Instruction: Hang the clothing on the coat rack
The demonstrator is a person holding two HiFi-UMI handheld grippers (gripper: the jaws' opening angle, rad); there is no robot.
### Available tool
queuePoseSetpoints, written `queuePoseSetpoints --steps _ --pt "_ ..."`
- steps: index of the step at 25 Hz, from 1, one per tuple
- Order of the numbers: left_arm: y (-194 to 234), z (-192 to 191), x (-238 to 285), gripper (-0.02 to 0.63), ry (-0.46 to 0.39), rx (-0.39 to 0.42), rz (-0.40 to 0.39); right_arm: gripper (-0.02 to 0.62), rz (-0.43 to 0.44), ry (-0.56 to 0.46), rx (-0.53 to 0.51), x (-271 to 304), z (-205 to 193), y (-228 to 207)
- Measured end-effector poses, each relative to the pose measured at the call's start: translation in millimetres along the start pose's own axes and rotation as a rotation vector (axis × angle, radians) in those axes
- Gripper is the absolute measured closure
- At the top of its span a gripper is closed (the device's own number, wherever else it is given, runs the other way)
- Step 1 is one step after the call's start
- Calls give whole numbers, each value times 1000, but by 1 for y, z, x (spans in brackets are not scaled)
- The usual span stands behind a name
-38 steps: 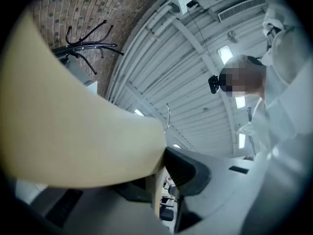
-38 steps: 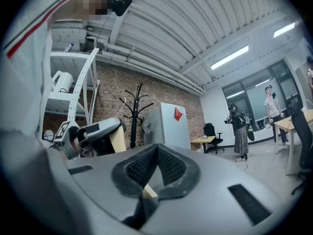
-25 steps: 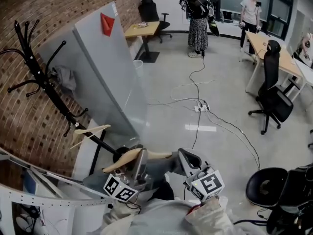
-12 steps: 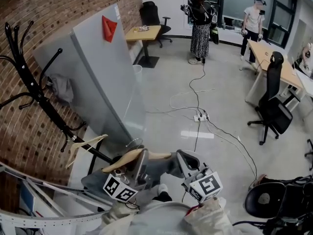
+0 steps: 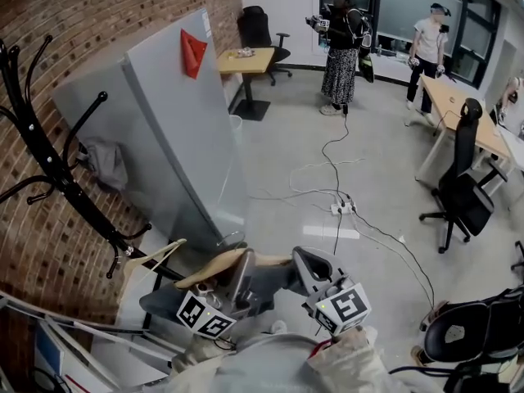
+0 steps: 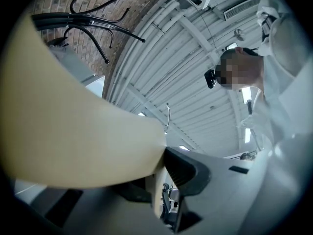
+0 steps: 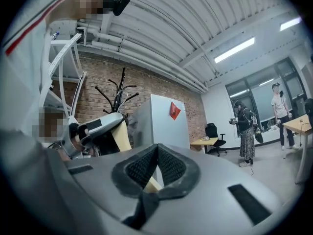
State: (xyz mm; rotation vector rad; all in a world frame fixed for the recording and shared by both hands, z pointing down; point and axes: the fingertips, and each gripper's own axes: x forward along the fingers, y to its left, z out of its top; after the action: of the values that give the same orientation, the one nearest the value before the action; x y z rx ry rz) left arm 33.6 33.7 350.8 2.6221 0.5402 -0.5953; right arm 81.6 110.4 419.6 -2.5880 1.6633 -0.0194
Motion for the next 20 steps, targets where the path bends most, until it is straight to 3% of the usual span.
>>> queuePoseSetpoints --steps 11,20 --pt "53 10 -7 518 1 28 56 574 40 20 -6 53 -7 6" --pt "93 15 -3 518 -16 75 147 574 112 40 8 91 -17 -7"
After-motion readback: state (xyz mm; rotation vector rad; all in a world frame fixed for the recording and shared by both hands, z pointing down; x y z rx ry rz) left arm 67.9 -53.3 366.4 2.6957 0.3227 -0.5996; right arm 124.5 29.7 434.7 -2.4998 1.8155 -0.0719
